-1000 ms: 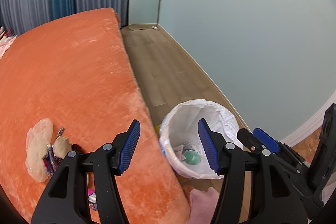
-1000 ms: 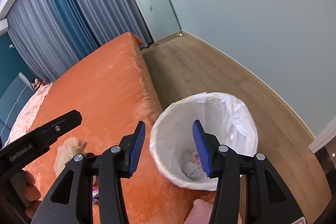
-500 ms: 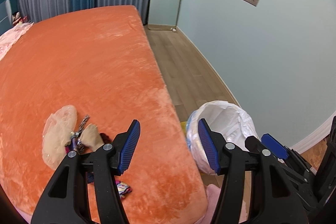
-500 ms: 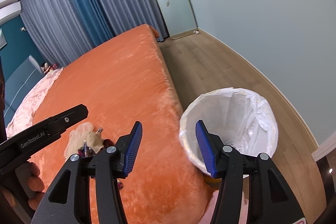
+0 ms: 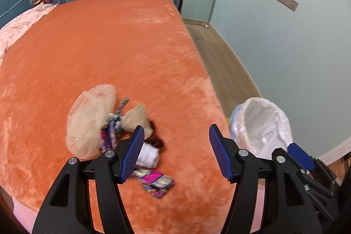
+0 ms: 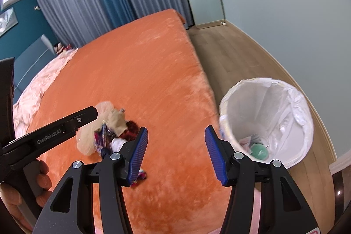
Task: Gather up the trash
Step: 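Move both tools back over the remaining pile on the bed, then grasp the colourful scarf with the left tool while the right tool grasps the white sock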
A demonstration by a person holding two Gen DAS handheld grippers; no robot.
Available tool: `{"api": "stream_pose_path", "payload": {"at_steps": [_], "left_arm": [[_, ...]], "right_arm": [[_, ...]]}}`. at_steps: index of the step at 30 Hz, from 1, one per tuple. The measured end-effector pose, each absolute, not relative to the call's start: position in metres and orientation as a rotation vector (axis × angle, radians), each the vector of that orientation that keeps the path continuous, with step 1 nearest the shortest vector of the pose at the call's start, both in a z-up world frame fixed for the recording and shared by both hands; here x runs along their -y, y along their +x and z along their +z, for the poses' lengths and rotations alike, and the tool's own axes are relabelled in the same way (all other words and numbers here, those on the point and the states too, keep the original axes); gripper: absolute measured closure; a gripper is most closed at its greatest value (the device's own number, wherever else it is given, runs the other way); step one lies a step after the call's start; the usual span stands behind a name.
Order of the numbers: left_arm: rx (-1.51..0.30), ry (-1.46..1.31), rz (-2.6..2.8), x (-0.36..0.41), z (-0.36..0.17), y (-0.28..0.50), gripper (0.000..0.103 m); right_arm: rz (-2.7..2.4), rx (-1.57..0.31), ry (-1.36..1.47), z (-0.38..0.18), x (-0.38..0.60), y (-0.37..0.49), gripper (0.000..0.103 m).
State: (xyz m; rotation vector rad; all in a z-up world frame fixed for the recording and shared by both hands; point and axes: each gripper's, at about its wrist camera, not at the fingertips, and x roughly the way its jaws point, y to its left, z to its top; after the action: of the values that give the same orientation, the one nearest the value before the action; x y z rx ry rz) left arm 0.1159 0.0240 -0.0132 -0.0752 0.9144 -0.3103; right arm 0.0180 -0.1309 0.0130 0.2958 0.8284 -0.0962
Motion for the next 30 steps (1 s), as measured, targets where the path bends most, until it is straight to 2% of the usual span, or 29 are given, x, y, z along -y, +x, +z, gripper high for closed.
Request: {"api": "stream_pose_path", "payload": {"at_steps": [10, 21, 30], "left_arm": [[-1.011, -0.103, -0.218, -0.074, -0.056, 0.116, 0.044], [-1.177, -0.227, -0.131, -0.102, -0.130, 0.122, 0.044], [-1.223, -0.349, -0.157, -0.107, -0.161, 0.145, 0.058]], "right_arm": [[-0.038, -0.895, 0.265, -0.016, 0.093, 0.023, 0.050], [-0.001, -0.968, 0.241, -0.056, 0.069, 0.030, 0.050], [0.020, -1.011, 0.235, -0.077, 0.058, 0.045, 0.050]]}}
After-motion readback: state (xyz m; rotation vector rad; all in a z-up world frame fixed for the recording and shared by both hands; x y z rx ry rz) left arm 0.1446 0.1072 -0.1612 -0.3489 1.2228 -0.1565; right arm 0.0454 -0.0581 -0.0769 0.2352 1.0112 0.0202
